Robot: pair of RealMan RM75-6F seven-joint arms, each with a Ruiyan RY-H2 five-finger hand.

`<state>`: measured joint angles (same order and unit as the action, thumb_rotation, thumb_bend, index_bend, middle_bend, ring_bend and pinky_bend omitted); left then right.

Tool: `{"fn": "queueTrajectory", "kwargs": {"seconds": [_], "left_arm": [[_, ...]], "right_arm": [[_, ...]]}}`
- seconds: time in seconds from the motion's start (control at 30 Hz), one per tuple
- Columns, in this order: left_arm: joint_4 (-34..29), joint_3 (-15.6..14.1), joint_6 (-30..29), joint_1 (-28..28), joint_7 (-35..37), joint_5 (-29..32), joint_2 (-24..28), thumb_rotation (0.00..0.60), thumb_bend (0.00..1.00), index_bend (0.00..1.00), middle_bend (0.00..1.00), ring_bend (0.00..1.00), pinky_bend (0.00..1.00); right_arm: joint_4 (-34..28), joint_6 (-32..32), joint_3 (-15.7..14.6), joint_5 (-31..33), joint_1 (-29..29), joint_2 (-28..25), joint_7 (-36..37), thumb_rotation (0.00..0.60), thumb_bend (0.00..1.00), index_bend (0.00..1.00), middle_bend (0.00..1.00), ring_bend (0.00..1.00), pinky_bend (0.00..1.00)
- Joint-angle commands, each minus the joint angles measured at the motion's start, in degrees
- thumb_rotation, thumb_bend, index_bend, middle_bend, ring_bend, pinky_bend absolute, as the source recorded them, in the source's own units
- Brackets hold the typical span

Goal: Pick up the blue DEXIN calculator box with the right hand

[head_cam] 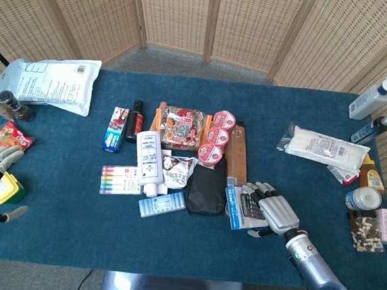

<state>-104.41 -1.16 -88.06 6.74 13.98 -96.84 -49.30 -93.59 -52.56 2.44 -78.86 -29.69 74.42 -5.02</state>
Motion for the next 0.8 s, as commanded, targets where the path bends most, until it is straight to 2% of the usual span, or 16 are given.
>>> {"fn": "queueTrajectory", "kwargs": {"seconds": [0.03,0.3,0.43,0.63,0.73,0.77,0.8], "left_arm": [[0.13,-0.02,-0.15,-0.11,0.1,-0.02,-0.1,0.6,0.18,0.0,0.05,0.02,0.0],[0.67,0.0,-0.64,-0.53,0.61,0.32,-0.24,0.6,0.18,0.0,0.05,0.02,0.0],[0.91,-0.06,-0.69,-0.68,0.87,0.45,-0.27,0.6,0.18,0.0,0.05,0.01,0.0],[1.15,-0.07,-0.94,-0.94,1.15,0.55,-0.36,0.6,0.18,0.0,0.05,0.01,0.0],[1.15,-0.12,-1.07,-1.07,1.15,0.5,-0.36,0.6,0.18,0.0,0.05,0.02,0.0],[1.15,-0.14,-1.11,-1.12,1.14,0.49,-0.34,0.6,0.18,0.0,0.05,0.02,0.0],[1.14,-0.13,-1.19,-1.18,1.16,0.51,-0.32,0.6,0.18,0.0,0.05,0.02,0.0]], "right_arm": [[0.48,1.02,0.25,0.34,-0.88,0.33,0.31,0.539,0.0,0.0,0.0,0.0,0.0],[2.21,2.27,0.46,0.81,-2.05,1.88,1.73,0.551,0.0,0.0,0.0,0.0,0.0],[3.69,1.42,0.71,0.55,-2.08,3.5,2.59,0.6,0.0,0.0,0.0,0.0,0.0],[5.72,-0.93,1.35,0.12,-1.66,5.45,3.94,0.6,0.0,0.0,0.0,0.0,0.01],[6.74,-2.18,1.62,-0.35,-1.33,6.19,5.48,0.6,0.0,0.0,0.02,0.06,0.16],[7.0,-2.54,1.69,-0.6,-1.27,6.3,5.91,0.6,0.0,0.0,0.08,0.16,0.27],[7.27,-2.86,1.71,-0.94,-1.22,6.38,6.56,0.6,0.0,0.0,0.12,0.22,0.34]]}}
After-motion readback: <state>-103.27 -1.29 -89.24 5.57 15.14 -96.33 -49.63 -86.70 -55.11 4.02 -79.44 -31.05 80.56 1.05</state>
